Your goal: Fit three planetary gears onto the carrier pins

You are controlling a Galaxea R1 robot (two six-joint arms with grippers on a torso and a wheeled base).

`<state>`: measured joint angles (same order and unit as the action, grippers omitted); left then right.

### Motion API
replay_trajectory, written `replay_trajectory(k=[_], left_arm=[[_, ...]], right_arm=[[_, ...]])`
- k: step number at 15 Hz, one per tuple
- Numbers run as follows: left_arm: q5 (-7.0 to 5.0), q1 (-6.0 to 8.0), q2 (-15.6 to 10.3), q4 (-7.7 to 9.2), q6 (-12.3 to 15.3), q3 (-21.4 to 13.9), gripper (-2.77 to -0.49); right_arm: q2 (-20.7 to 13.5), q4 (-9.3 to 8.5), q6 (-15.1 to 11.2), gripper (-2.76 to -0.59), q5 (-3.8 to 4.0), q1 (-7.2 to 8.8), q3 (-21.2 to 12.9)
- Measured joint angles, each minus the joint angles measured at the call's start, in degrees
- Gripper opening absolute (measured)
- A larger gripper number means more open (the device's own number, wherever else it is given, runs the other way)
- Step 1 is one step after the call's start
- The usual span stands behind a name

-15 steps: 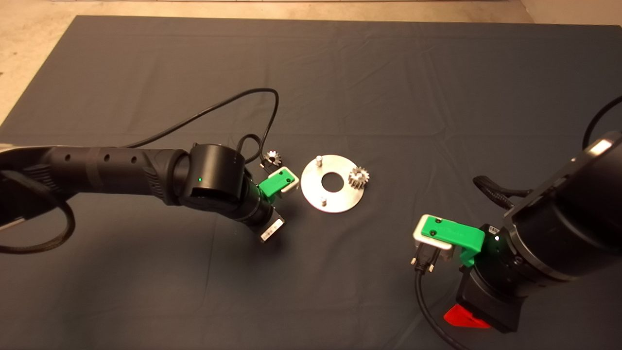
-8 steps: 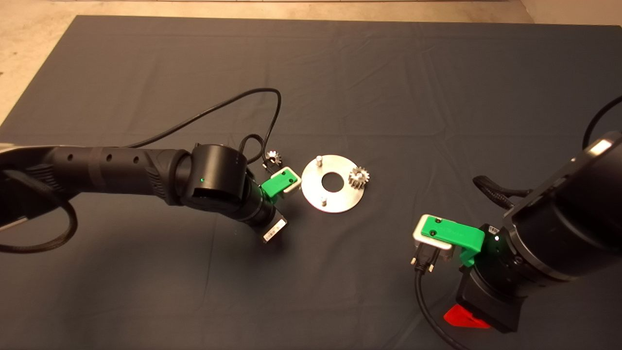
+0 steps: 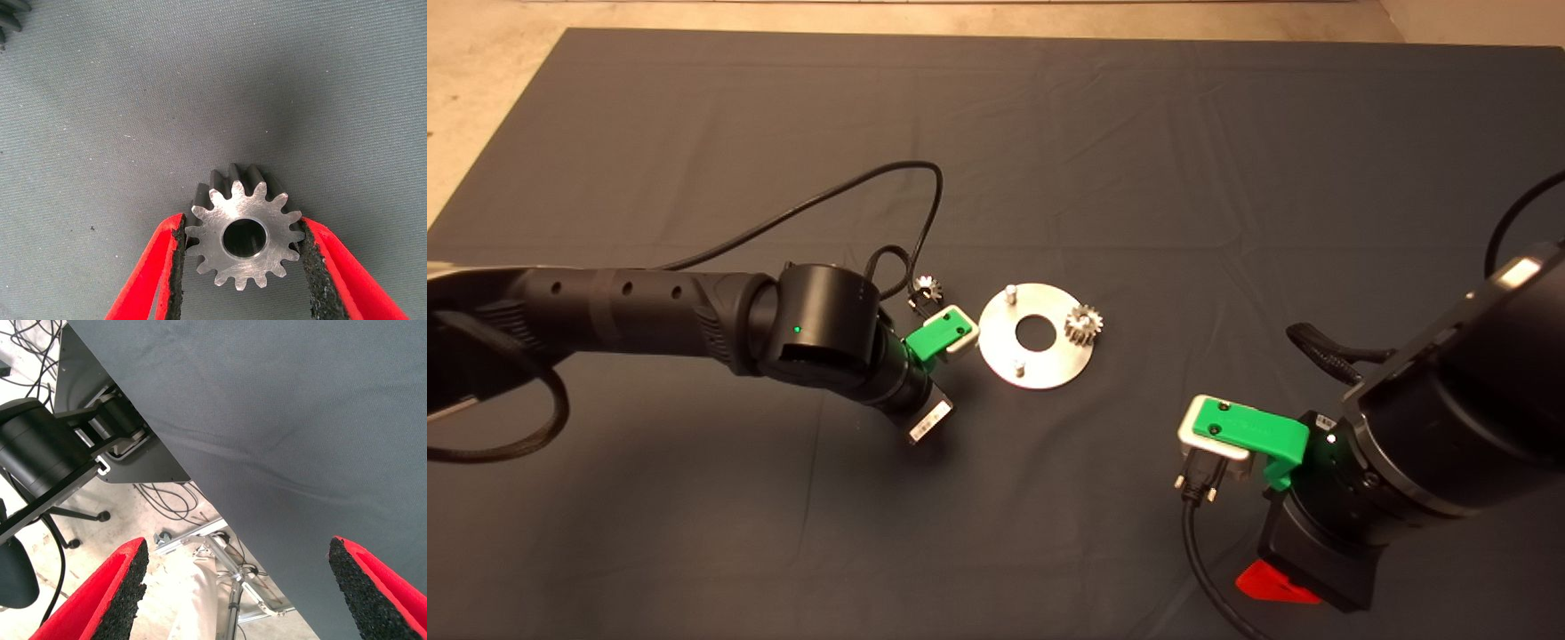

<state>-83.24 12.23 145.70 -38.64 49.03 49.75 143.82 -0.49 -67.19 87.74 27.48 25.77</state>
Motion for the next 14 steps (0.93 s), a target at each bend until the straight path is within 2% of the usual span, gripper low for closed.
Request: replay_trajectory(k=[11, 14], left_arm=[[0.16, -0.02, -0.13, 0.03, -0.02, -0.5, -2.36], [0.2, 0.0, -0.13, 0.03, -0.05, -0.63, -2.47]], right_arm=[[0.04, 0.0, 0.0, -1.36, 0.0, 0.0, 0.0], [0.15, 0.0, 0.0, -1.36, 0.0, 0.0, 0.0]])
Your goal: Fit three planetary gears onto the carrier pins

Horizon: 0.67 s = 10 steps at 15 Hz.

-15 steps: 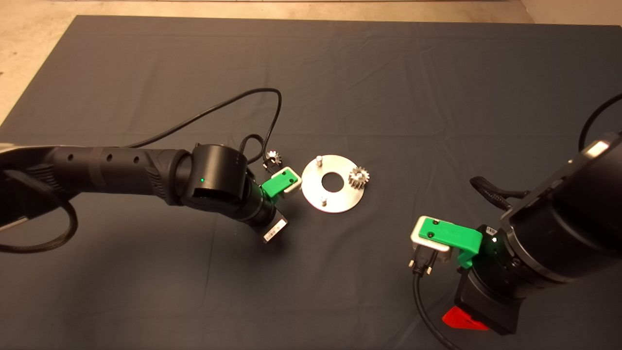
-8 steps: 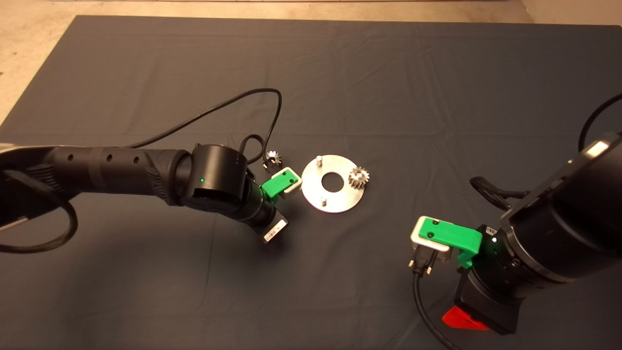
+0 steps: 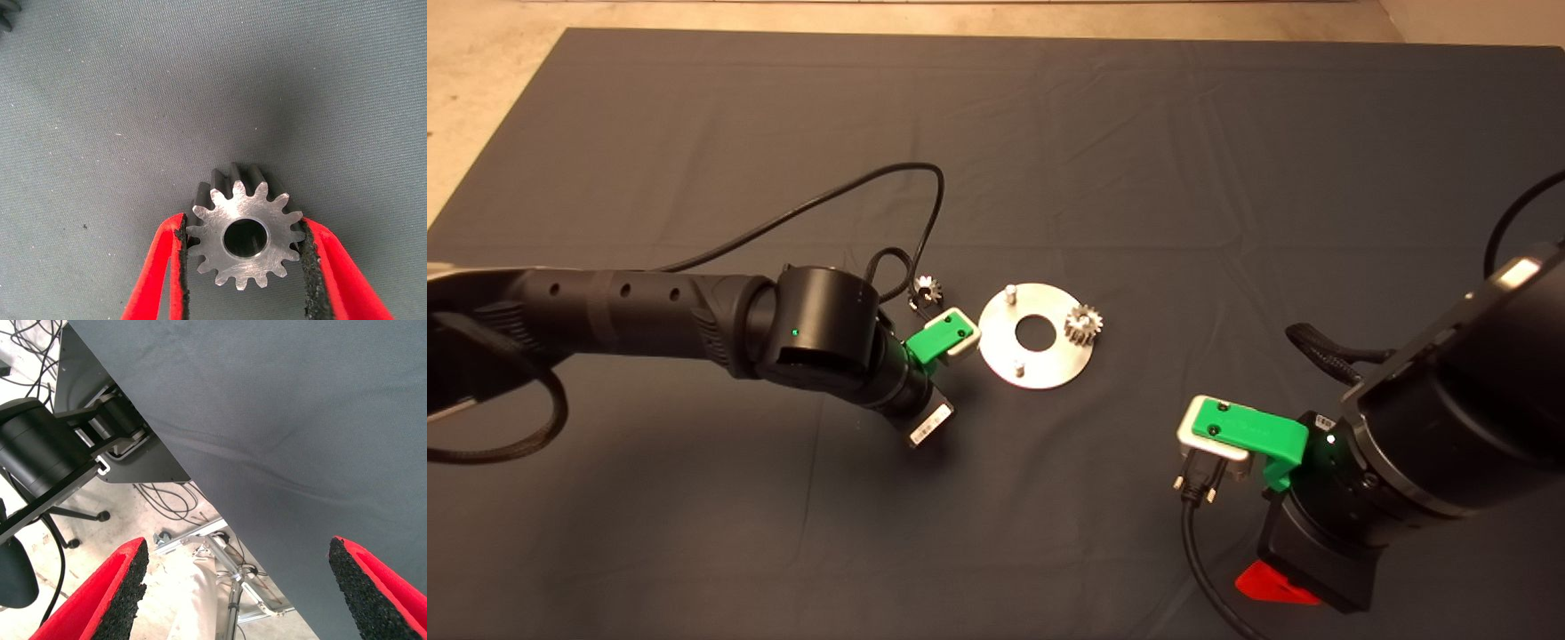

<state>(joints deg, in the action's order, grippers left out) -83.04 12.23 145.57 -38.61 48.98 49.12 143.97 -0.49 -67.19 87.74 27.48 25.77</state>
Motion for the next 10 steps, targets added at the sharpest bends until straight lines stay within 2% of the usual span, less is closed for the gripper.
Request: replay_trajectory(k=[8, 10], left_arm=[[-0.56, 0.01, 0.42, 0.0, -0.06, -0.02, -2.51], [-1.14, 0.04, 1.32, 0.0, -0.09, -0.02, -2.51]], right_arm=[[0.0, 0.0, 0.0, -1.36, 0.02, -0.02, 0.0], [0.04, 0.0, 0.0, -1.36, 0.0, -0.02, 0.0]])
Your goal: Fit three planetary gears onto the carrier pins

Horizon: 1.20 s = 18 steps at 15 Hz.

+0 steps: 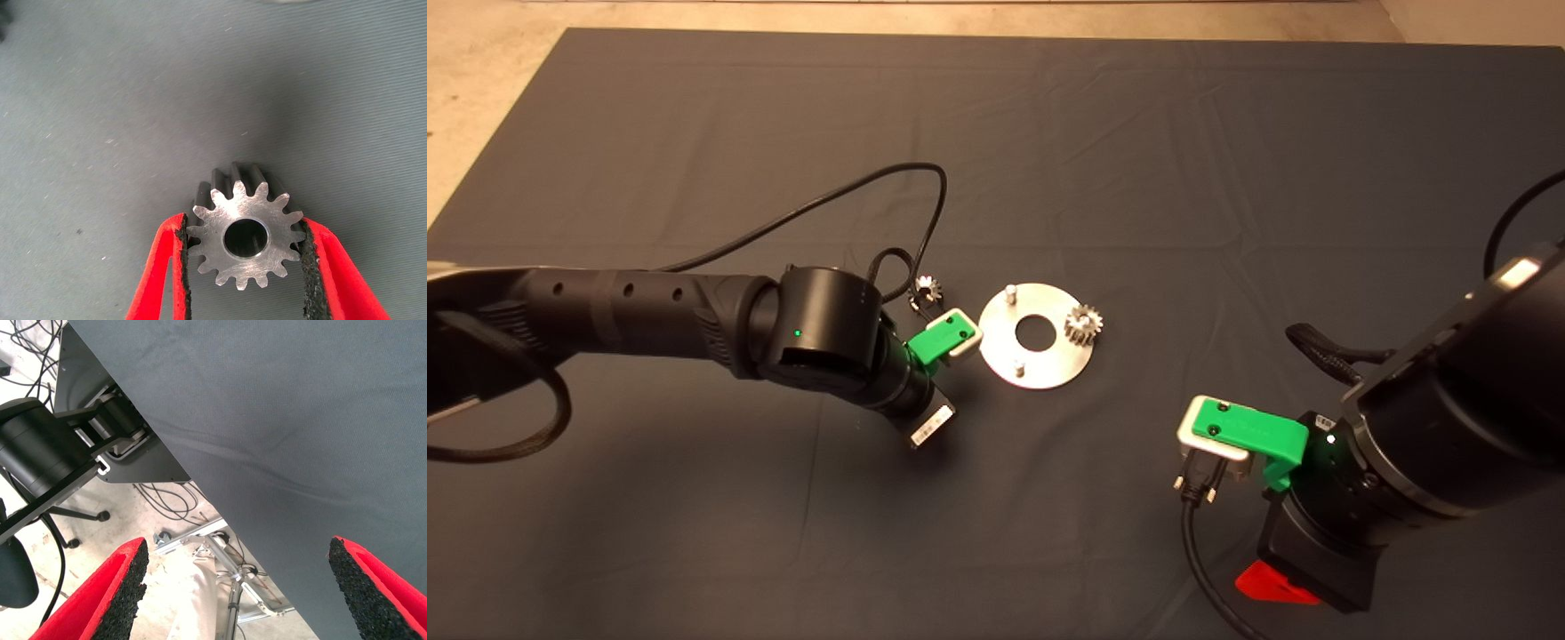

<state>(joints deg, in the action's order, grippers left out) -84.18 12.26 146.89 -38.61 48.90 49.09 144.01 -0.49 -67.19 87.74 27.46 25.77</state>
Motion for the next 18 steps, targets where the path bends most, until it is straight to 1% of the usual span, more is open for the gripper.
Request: replay_trajectory(k=[1, 2, 3, 5, 7, 9, 11, 13, 14, 16, 18], left_arm=[[-0.9, 0.07, 0.61, 0.02, 0.0, 0.0, -2.51], [-2.26, 0.49, 1.16, 0.22, -0.04, 0.0, -2.51], [-3.0, 1.33, 1.62, 0.24, -0.09, 0.0, -2.51], [-3.07, 3.23, 1.92, 0.27, -0.15, 0.0, -2.51], [-3.36, 4.42, 2.4, 0.85, -1.58, 0.11, -2.51], [-3.62, 4.77, 4.05, 1.46, -2.07, 0.49, -2.51], [-3.25, 5.21, 5.76, 2.01, -2.32, 0.51, -2.51], [-3.3, 5.59, 7.33, 2.42, -2.46, 0.73, -2.52], [-3.44, 5.89, 8.32, 3.24, -2.51, 1.46, -2.52], [-3.38, 6.77, 10.54, 4.87, -3.08, 3.12, -2.53], [-3.25, 7.98, 11.43, 6.06, -3.64, 4.04, -2.53]], right_arm=[[0.12, 0.0, 0.0, -1.36, 0.0, 0.0, 0.0], [0.12, 0.0, 0.0, -1.36, 0.0, -0.01, 0.0], [0.14, 0.0, 0.0, -1.36, 0.0, -0.01, 0.0], [0.29, 0.0, 0.0, -1.36, -0.02, 0.0, 0.0], [0.31, 0.0, 0.0, -1.36, 0.0, -0.01, 0.0], [0.6, 0.0, 0.0, -1.36, -0.02, -0.01, 0.0], [0.78, 0.0, 0.02, -1.36, 0.0, -0.01, 0.0], [0.8, 0.0, 0.0, -1.36, 0.0, -0.01, 0.0], [0.91, 0.0, 0.02, -1.36, 0.11, 0.01, 0.0], [1.34, 0.0, 0.02, -1.36, -0.04, -0.01, 0.0], [1.3, 0.0, 0.02, -1.36, 0.02, -0.01, 0.0]])
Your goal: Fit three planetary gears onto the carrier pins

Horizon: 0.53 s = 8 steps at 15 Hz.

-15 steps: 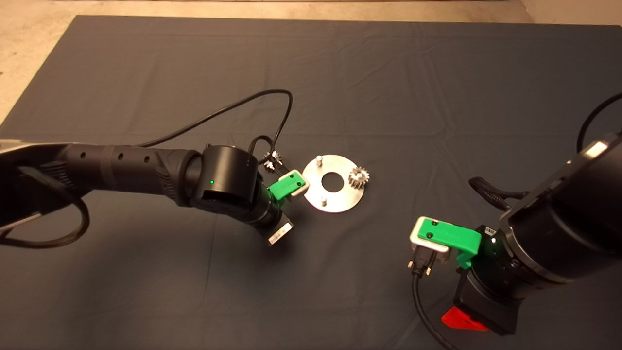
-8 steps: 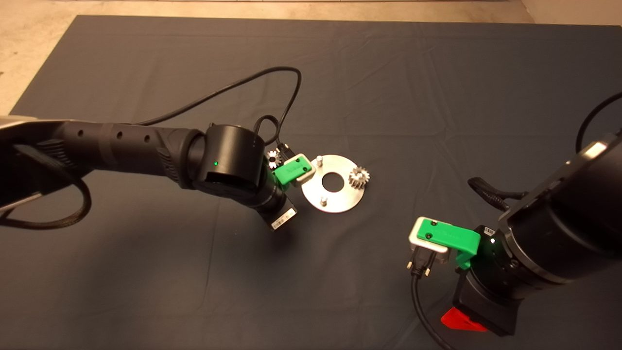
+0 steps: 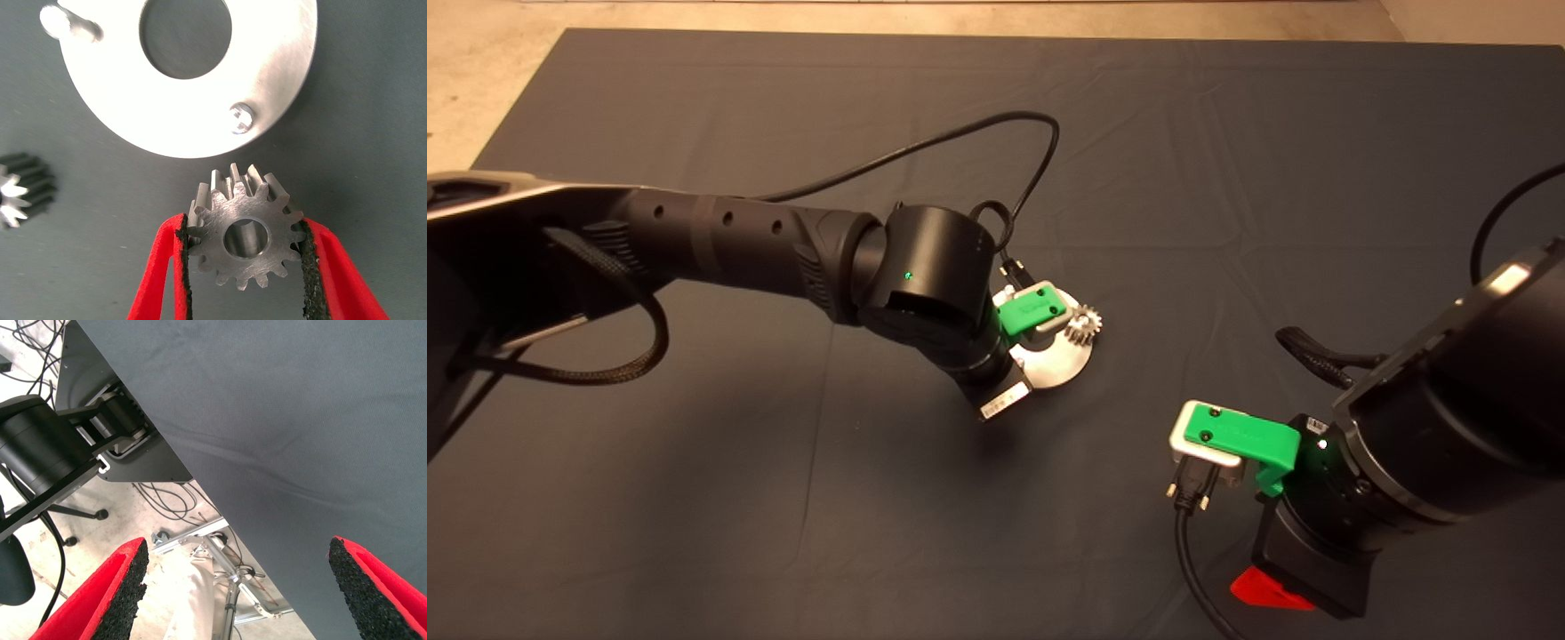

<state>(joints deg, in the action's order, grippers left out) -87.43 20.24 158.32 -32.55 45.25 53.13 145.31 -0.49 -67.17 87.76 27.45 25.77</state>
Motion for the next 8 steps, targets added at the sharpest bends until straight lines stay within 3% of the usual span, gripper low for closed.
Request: replay_trajectory(k=[8], left_arm=[[-0.06, 3.03, 1.55, 3.34, -3.05, 2.6, -2.53]], right_arm=[[0.04, 0.0, 0.0, -1.36, -0.01, -0.01, 0.0]])
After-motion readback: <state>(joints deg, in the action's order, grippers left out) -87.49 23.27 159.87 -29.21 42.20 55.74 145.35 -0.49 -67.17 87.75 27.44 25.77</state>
